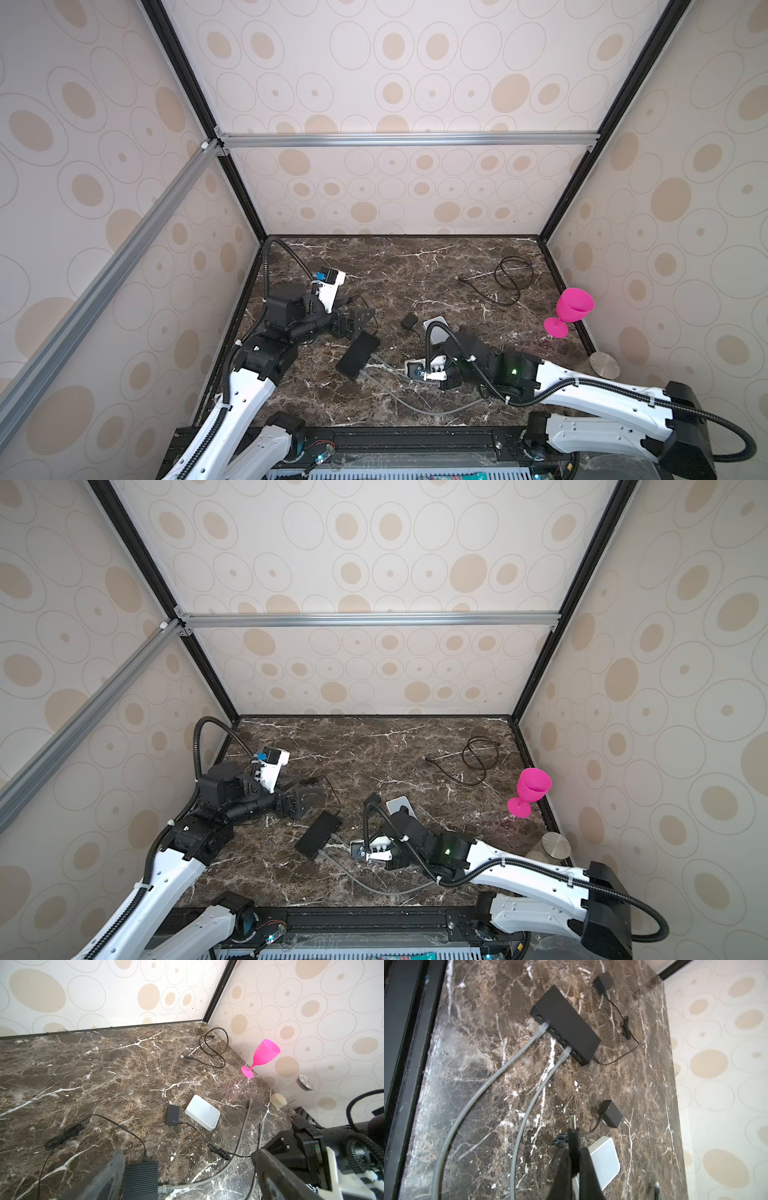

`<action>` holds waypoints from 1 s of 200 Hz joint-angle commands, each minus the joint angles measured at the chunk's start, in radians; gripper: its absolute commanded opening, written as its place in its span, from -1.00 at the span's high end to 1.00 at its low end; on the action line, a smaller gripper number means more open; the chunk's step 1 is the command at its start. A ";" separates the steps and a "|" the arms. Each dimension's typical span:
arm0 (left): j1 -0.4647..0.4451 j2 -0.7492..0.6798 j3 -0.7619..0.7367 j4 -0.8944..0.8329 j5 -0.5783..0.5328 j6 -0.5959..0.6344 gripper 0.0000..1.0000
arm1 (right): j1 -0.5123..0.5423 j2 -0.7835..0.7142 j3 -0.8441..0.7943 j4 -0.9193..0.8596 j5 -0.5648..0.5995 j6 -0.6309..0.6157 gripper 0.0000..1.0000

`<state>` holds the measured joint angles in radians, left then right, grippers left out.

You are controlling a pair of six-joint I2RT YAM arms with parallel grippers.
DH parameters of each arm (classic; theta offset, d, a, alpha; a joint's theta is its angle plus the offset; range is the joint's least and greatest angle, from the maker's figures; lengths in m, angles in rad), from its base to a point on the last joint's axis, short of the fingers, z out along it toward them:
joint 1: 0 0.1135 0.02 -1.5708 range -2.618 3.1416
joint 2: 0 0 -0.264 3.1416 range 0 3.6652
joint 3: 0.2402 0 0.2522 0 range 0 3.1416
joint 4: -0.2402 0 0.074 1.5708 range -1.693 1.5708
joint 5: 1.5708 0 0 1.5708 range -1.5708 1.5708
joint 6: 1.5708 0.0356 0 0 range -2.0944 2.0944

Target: Insert the plug into the switch port

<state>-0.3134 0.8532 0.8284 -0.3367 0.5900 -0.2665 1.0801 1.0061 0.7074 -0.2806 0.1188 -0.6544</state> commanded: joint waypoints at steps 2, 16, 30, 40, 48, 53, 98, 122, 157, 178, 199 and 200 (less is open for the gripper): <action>0.008 0.020 -0.040 0.029 0.034 -0.087 -0.96 | -0.023 -0.066 -0.031 0.058 -0.043 0.184 1.00; 0.008 0.007 -0.069 0.077 0.064 -0.125 -0.96 | -0.049 -0.086 -0.024 0.064 -0.050 0.300 1.00; 0.008 -0.006 -0.094 0.124 0.100 -0.155 -0.96 | -0.093 -0.075 0.017 0.046 -0.026 0.481 1.00; 0.009 -0.014 -0.108 0.151 0.135 -0.174 -0.96 | -0.146 -0.049 0.069 -0.013 -0.090 0.580 1.00; 0.007 -0.019 -0.115 0.165 0.155 -0.185 -0.95 | -0.189 -0.021 0.107 -0.050 -0.189 0.624 1.00; 0.007 -0.019 -0.119 0.172 0.166 -0.191 -0.90 | -0.210 -0.001 0.131 -0.064 -0.247 0.645 1.00; -0.026 -0.002 -0.185 0.266 0.205 -0.258 -0.22 | -0.253 0.196 0.334 -0.153 -0.449 0.790 1.00; -0.046 0.018 -0.200 0.263 0.171 -0.263 -0.14 | -0.273 0.305 0.465 -0.280 -0.446 0.842 1.00; -0.059 0.041 -0.186 0.196 0.148 -0.210 -0.16 | -0.309 0.356 0.476 -0.315 -0.518 0.864 1.00; -0.062 0.060 -0.190 0.192 0.166 -0.197 -0.17 | -0.319 0.315 0.392 -0.229 -0.531 0.885 1.00; -0.068 0.090 -0.195 0.192 0.163 -0.181 -0.20 | -0.332 0.293 0.337 -0.203 -0.442 0.962 1.00; -0.068 0.091 -0.196 0.193 0.163 -0.181 -0.20 | -0.333 0.293 0.335 -0.204 -0.438 0.967 1.00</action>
<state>-0.3698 0.9199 0.6247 -0.1318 0.7498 -0.4892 0.7605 1.3342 1.0897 -0.5011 -0.3687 0.2161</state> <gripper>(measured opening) 0.593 0.072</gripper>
